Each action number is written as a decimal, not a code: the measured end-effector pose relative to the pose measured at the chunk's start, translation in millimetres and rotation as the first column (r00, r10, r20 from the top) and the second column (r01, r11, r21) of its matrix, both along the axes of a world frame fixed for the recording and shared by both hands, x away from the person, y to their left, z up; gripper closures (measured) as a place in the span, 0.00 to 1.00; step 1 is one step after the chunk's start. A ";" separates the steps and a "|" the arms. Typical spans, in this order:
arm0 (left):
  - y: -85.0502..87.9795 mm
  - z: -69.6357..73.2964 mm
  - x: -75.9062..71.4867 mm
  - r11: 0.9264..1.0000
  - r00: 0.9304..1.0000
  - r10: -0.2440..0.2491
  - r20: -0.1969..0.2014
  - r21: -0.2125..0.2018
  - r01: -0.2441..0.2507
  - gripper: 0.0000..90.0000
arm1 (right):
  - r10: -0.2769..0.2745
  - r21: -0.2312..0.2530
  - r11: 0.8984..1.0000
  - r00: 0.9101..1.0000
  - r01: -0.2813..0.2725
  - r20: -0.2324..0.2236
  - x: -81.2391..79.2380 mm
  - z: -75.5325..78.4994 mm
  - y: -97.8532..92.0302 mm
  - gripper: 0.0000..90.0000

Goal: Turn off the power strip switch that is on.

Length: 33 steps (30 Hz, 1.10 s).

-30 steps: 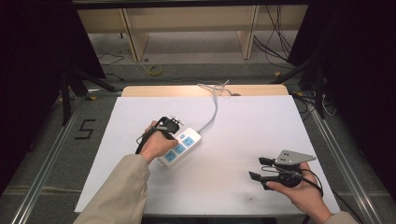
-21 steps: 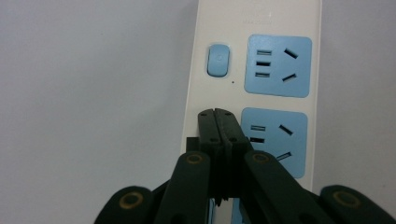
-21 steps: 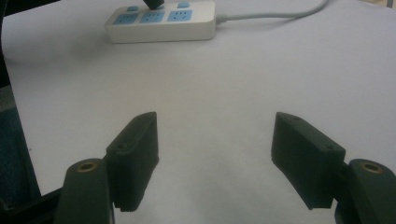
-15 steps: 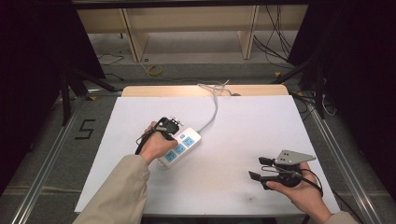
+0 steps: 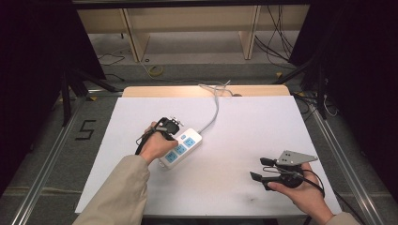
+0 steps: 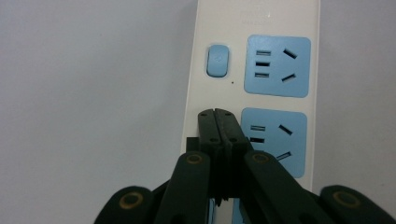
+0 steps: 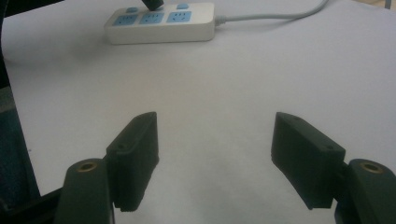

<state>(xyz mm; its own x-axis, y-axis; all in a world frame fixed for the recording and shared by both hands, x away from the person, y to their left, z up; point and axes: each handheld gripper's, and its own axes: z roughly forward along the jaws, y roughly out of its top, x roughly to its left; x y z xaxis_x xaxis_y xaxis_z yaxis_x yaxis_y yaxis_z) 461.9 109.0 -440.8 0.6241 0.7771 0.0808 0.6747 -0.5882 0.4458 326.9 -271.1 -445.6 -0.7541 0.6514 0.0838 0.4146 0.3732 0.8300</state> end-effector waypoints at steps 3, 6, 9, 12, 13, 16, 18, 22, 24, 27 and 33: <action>1.0 0.7 0.3 1.000 1.000 0.001 0.000 -0.008 -0.001 1.00 | -0.001 0.002 1.000 1.000 0.001 0.002 0.0 0.0 -0.2 0.36; 1.5 3.1 -0.6 0.999 1.000 -0.002 -0.005 -0.034 0.002 1.00 | 0.000 0.002 1.000 1.000 0.000 0.002 0.0 0.1 -0.2 0.36; 0.9 3.2 -0.6 0.999 1.000 -0.003 -0.001 -0.038 0.003 1.00 | 0.000 0.003 1.000 1.000 0.000 0.003 -0.1 0.3 -0.1 0.36; 0.4 3.0 -0.9 0.999 1.000 -0.002 0.006 -0.040 0.002 1.00 | -0.001 0.002 1.000 1.000 0.001 0.003 -0.2 0.6 -0.6 0.36; 0.2 2.9 -1.1 0.999 1.000 -0.002 0.010 -0.037 0.002 1.00 | -0.001 0.002 1.000 1.000 0.001 0.003 -0.1 0.6 -0.9 0.36; 0.6 4.2 -1.4 0.999 1.000 -0.007 0.025 -0.035 0.008 1.00 | -0.003 0.003 1.000 1.000 0.003 0.002 -0.1 0.6 -0.8 0.36; 1.1 5.9 -1.9 0.999 0.999 0.001 0.040 -0.044 0.001 1.00 | 0.000 0.002 1.000 1.000 0.000 0.003 -0.2 0.7 -0.6 0.36; 4.2 9.4 -3.2 0.998 0.998 0.007 0.055 -0.058 -0.004 1.00 | -0.003 0.004 1.000 1.000 0.003 0.002 -0.1 0.6 -0.9 0.36; 5.9 10.6 -4.1 0.998 0.998 0.010 0.062 -0.060 -0.007 1.00 | -0.001 0.003 1.000 1.000 0.001 0.003 -0.1 0.6 -1.0 0.36; 8.5 13.2 -5.7 0.997 0.998 0.018 0.064 -0.080 -0.013 0.98 | -0.001 0.003 1.000 1.000 0.001 0.003 -0.1 0.6 -0.7 0.36; 13.0 18.5 -9.0 0.995 0.997 0.023 0.076 -0.103 -0.015 0.93 | -0.004 0.003 1.000 1.000 0.004 0.002 -0.3 0.7 -0.8 0.36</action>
